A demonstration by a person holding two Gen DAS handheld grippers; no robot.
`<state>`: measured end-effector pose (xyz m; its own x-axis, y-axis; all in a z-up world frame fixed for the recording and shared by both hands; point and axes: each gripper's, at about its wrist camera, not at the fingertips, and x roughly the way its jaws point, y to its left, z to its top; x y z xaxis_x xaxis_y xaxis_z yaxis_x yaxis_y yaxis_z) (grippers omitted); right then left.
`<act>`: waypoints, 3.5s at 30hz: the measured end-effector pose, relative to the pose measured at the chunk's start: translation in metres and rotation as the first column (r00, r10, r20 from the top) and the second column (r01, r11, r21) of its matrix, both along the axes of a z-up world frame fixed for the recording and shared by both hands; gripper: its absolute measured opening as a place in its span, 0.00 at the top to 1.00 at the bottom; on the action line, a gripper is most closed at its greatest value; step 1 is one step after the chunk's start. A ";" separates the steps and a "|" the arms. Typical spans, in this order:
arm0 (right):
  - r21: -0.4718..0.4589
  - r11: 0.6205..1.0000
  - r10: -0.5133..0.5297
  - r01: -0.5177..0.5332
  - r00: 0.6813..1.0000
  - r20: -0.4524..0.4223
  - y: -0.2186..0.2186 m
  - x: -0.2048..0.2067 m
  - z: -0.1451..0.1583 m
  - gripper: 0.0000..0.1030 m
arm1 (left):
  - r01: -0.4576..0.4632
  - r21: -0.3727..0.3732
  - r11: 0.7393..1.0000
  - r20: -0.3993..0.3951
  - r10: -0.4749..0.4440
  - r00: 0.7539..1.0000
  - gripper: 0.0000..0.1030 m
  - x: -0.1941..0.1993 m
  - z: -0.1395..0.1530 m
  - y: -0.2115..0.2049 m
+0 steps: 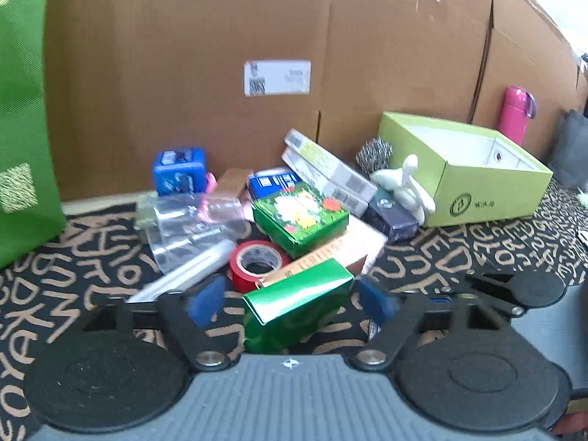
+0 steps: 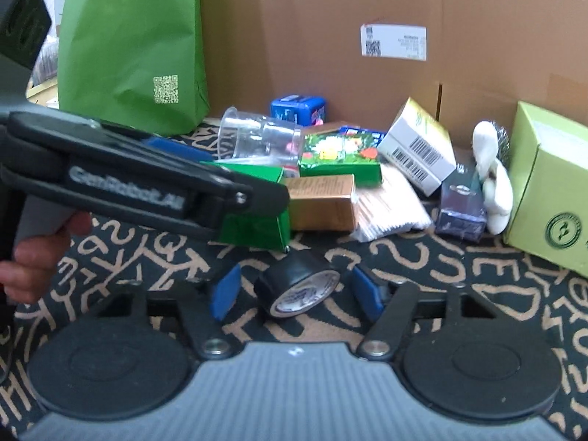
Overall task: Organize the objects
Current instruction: 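Grasp the green box with the left tool while the right tool grasps the black tape roll, then lower both held items into the lime-green box and open both tools, then grasp the clear plastic tube with the left tool while the right tool grasps the brown box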
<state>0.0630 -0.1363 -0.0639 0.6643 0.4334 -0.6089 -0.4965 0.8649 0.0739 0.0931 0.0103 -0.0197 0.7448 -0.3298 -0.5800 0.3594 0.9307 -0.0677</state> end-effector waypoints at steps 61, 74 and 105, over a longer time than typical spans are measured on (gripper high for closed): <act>-0.025 0.876 -0.474 0.482 0.869 0.139 -0.215 0.114 0.058 0.00 | 0.220 -0.165 0.962 0.018 -0.220 0.975 0.07 0.127 0.071 -0.220; 0.140 0.897 -0.442 0.419 0.847 0.297 -0.175 -0.002 0.090 0.00 | 0.117 -0.368 0.922 0.168 -0.057 0.984 0.00 0.012 0.092 -0.093; -0.079 0.986 0.159 -0.147 0.971 0.180 0.023 0.038 0.013 0.08 | -0.232 -0.172 0.958 0.098 0.251 0.963 0.00 -0.015 0.007 0.089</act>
<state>0.1006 -0.1129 -0.0505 0.6969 0.5029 -0.5113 -0.6233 0.7774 -0.0850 0.0776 0.0991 -0.0130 0.8729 -0.2119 -0.4394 0.1397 0.9716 -0.1910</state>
